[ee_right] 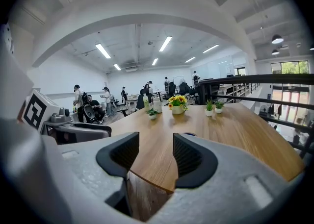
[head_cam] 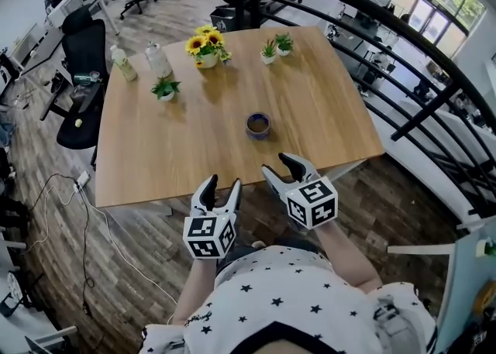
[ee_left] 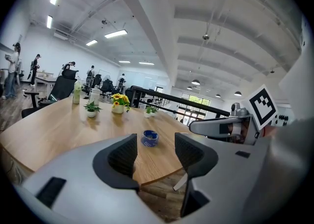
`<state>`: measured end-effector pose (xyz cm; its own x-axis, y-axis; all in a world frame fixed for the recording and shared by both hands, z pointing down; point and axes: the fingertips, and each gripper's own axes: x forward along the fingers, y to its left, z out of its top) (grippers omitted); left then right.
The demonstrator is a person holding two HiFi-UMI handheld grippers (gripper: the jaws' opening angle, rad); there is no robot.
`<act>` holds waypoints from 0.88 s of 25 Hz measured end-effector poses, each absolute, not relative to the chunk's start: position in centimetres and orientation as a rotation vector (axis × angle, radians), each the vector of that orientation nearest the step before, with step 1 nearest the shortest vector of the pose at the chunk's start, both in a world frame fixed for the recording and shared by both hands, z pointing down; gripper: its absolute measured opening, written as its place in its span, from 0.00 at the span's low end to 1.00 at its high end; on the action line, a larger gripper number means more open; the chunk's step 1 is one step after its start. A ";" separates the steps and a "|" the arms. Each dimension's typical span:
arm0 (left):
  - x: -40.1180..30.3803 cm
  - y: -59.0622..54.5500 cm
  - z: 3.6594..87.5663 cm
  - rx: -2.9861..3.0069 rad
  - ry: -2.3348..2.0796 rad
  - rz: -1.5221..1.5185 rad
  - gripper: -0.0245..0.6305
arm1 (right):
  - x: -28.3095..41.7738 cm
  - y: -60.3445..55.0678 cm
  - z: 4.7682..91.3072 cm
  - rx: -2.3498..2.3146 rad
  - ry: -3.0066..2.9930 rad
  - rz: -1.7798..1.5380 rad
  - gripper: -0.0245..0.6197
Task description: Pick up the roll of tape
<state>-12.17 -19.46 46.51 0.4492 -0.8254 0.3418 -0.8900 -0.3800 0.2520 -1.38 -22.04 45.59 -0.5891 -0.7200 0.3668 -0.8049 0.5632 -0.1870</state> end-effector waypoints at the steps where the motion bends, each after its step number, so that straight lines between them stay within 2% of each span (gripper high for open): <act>1: -12.2 -19.7 46.6 2.306 -1.447 0.224 0.37 | -1.3 -22.4 45.6 1.274 -2.547 0.490 0.35; 22: -12.0 -25.5 49.4 2.217 -1.463 0.237 0.37 | -0.3 -31.7 48.8 1.244 -2.486 0.504 0.35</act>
